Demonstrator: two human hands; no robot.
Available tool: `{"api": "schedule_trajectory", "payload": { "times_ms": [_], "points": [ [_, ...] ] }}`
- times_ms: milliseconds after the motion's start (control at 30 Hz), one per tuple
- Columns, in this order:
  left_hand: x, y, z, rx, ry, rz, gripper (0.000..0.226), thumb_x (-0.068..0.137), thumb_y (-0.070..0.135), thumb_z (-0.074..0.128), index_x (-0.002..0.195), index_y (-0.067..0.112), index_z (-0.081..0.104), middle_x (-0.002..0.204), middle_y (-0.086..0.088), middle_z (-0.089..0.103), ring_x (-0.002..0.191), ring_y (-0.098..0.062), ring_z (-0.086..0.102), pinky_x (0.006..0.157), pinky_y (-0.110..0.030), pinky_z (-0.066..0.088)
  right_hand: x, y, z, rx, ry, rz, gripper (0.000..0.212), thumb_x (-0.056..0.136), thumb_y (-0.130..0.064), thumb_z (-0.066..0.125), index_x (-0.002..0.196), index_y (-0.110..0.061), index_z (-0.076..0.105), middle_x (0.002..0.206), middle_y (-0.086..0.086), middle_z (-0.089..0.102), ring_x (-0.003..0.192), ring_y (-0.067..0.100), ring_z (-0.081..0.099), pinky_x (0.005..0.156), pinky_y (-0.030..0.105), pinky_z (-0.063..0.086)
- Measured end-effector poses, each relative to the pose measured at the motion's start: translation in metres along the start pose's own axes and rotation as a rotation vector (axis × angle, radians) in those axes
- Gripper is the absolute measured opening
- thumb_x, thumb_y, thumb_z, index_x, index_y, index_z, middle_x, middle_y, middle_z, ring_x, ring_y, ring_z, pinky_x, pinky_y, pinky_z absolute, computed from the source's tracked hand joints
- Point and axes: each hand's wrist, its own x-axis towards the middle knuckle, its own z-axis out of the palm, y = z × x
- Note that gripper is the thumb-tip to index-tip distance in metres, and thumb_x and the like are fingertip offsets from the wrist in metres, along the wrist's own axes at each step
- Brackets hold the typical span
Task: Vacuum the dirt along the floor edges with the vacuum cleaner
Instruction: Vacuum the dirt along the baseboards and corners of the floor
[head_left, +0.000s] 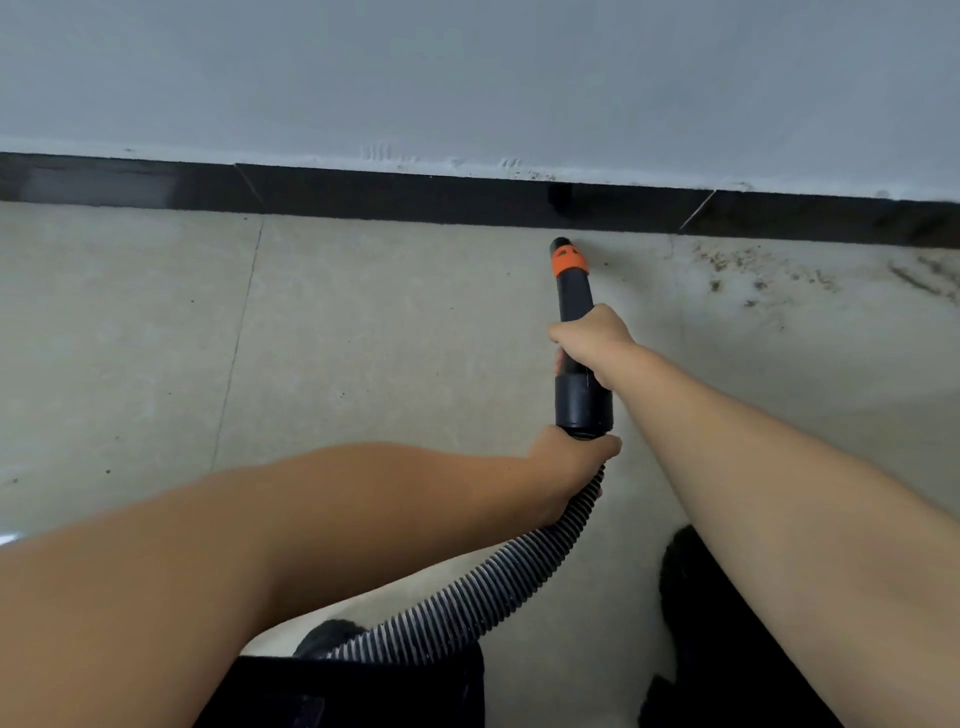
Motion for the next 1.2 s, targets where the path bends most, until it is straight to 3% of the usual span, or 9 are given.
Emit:
{"api": "schedule_trajectory", "payload": {
  "times_ms": [133,300,567,667,900,1200],
  "points": [
    [-0.006,-0.019,0.021,0.049,-0.055,0.004,0.017,0.085,0.020,0.065,0.092,0.008,0.055,0.068,-0.007,0.053,0.053,-0.017,0.054,0.060,-0.029,0.051,-0.009,0.026,-0.016,0.063,-0.062,0.000,0.027,0.078,-0.009,0.053,0.104,-0.007,0.047,0.059,0.009,0.064,0.057,0.024,0.063,0.072,0.039,0.058],
    [-0.005,-0.033,0.027,0.099,-0.057,-0.017,0.022,0.085,0.027,0.066,0.093,0.009,0.056,0.075,-0.009,0.056,0.053,-0.016,0.056,0.063,-0.030,0.052,-0.013,0.041,-0.013,0.152,-0.058,0.021,0.026,0.080,-0.009,0.054,0.104,-0.010,0.044,0.083,0.013,0.058,0.048,0.021,0.057,0.048,0.027,0.050],
    [-0.008,-0.027,0.040,0.185,-0.113,0.002,0.014,0.085,0.023,0.063,0.089,0.013,0.055,0.068,-0.004,0.055,0.054,-0.016,0.055,0.060,-0.028,0.052,-0.009,0.059,-0.044,0.275,-0.068,0.059,0.019,0.081,-0.006,0.055,0.097,-0.010,0.044,0.058,0.008,0.057,0.041,0.018,0.057,0.047,0.025,0.050],
    [-0.015,-0.030,0.047,0.228,-0.105,0.022,0.015,0.085,0.023,0.065,0.090,0.013,0.055,0.067,-0.003,0.056,0.055,-0.016,0.056,0.069,-0.033,0.055,-0.012,0.069,-0.051,0.311,-0.064,0.083,0.017,0.079,-0.006,0.054,0.092,-0.010,0.045,0.047,0.004,0.057,0.041,0.017,0.057,0.054,0.028,0.050],
    [-0.021,-0.035,0.066,0.321,-0.116,0.023,0.015,0.087,0.023,0.066,0.090,0.014,0.055,0.069,-0.004,0.056,0.056,-0.017,0.055,0.063,-0.028,0.051,-0.016,0.100,-0.070,0.468,0.043,0.152,0.019,0.080,-0.005,0.055,0.098,-0.007,0.047,0.058,0.009,0.058,0.043,0.020,0.058,0.050,0.025,0.049],
    [-0.014,-0.026,0.084,0.172,0.062,0.063,0.017,0.086,0.017,0.063,0.098,0.008,0.056,0.067,-0.006,0.054,0.052,-0.017,0.054,0.064,-0.030,0.052,-0.008,0.073,-0.073,0.302,-0.174,0.031,0.024,0.082,-0.005,0.057,0.104,-0.006,0.048,0.062,0.008,0.061,0.046,0.018,0.060,0.053,0.027,0.050]
  ]
}}
